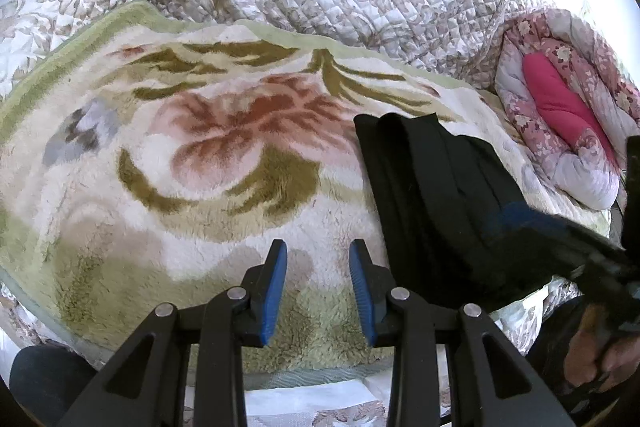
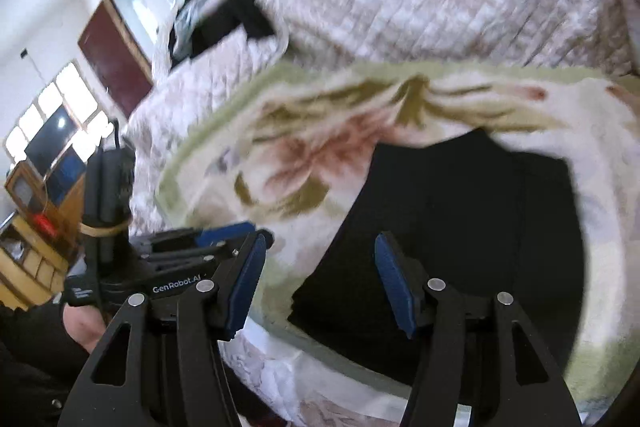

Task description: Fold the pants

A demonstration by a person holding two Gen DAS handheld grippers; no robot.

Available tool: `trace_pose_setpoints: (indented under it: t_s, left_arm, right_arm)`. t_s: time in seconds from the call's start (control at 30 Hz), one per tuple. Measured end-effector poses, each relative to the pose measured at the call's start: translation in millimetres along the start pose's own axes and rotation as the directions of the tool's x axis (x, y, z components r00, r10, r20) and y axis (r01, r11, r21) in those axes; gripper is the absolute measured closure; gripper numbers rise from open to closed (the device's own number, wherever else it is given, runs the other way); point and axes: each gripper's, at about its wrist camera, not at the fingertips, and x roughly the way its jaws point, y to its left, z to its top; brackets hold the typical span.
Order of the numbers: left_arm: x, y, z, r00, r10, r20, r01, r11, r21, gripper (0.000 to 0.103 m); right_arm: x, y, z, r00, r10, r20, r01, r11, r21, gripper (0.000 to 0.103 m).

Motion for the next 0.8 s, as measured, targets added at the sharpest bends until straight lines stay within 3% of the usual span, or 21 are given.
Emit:
trace_pose_setpoints:
  t_s: [0.03, 0.1, 0.13, 0.17, 0.2, 0.27, 0.37, 0.47, 0.63, 0.8]
  left_arm:
    - [-0.9, -1.6, 1.3, 1.0, -0.002, 0.003, 0.002, 1.0, 0.004, 0.068]
    - [-1.7, -5.4, 3.5, 1.0, -0.008, 0.007, 0.008, 1.0, 0.01, 0.068]
    - [-1.5, -7.9, 4.9, 1.0, -0.015, 0.008, 0.015, 1.0, 0.013, 0.068]
    - [-0.9, -10.9, 6.3, 1.0, -0.022, 0.008, 0.022, 1.0, 0.017, 0.068]
    - [0.3, -14.7, 8.3, 1.0, -0.029, 0.007, 0.028, 0.999, 0.023, 0.068]
    - [2.6, -22.5, 12.8, 0.999, -0.04, 0.005, 0.039, 0.998, 0.039, 0.068]
    - [5.5, -37.6, 23.2, 0.998, -0.062, 0.011, 0.061, 0.996, 0.072, 0.068]
    - [10.0, -53.3, 36.5, 0.996, -0.085, 0.024, 0.082, 0.991, 0.106, 0.068]
    - [33.1, -84.0, 61.9, 0.992, -0.122, 0.031, 0.114, 0.978, 0.172, 0.068]
    - [69.7, -103.0, 78.5, 0.993, -0.118, 0.017, 0.111, 0.97, 0.216, 0.068]
  right_arm:
    - [-1.8, -9.0, -3.9, 0.999, -0.038, -0.004, 0.038, 0.999, 0.021, 0.047]
    - [4.3, -27.8, -14.9, 0.993, -0.102, -0.051, 0.105, 0.992, 0.064, 0.067]
    - [14.5, -38.3, -24.3, 0.983, -0.141, -0.116, 0.151, 0.985, 0.08, 0.071]
    - [18.9, -41.8, -29.7, 0.981, -0.136, -0.138, 0.148, 0.985, 0.083, 0.08]
    - [18.2, -41.3, -32.7, 0.985, -0.116, -0.13, 0.127, 0.989, 0.08, 0.082]
    - [18.0, -34.4, -30.5, 0.988, -0.051, -0.146, 0.06, 0.996, 0.06, 0.082]
    - [13.5, -40.5, -21.7, 0.992, -0.045, -0.117, 0.053, 0.996, 0.072, 0.082]
    - [5.2, -63.5, -6.4, 0.993, -0.096, -0.064, 0.103, 0.986, 0.13, 0.082]
    - [10.3, -96.3, 29.1, 0.984, -0.172, -0.046, 0.177, 0.974, 0.142, 0.082]
    - [42.8, -123.7, 50.4, 0.971, -0.213, -0.11, 0.225, 0.968, 0.114, 0.082]
